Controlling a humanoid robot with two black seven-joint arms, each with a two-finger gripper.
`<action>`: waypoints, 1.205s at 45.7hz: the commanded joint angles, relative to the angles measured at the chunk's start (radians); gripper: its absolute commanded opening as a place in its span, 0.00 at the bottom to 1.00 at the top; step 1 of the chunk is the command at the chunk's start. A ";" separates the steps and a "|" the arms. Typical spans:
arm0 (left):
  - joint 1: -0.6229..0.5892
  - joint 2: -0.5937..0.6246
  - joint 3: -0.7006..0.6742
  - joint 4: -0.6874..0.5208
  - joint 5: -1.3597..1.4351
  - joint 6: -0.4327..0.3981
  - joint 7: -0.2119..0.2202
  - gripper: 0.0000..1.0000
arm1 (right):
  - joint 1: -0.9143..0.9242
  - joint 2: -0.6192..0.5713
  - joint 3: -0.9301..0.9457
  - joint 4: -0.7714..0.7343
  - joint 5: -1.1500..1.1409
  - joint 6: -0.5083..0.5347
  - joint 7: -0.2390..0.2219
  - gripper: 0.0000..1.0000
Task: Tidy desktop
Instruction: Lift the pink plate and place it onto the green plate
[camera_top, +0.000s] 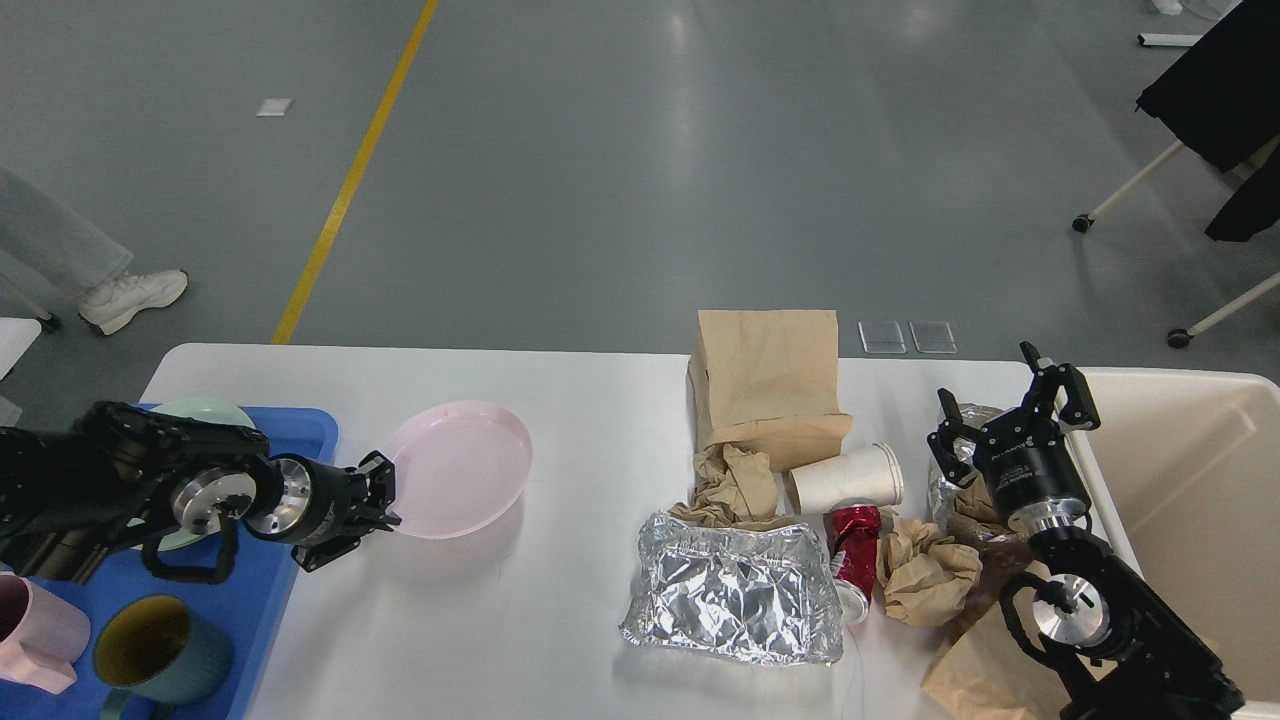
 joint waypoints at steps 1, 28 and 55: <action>-0.196 0.070 0.107 -0.149 -0.003 0.001 0.004 0.00 | 0.000 0.000 0.000 0.000 0.000 0.000 0.000 1.00; -0.874 0.054 0.575 -0.585 -0.139 -0.070 -0.003 0.00 | -0.001 0.000 0.000 0.002 0.000 0.000 0.000 1.00; -0.207 0.355 0.410 0.198 -0.090 -0.234 0.126 0.00 | -0.001 0.000 0.000 0.002 0.000 0.000 0.000 1.00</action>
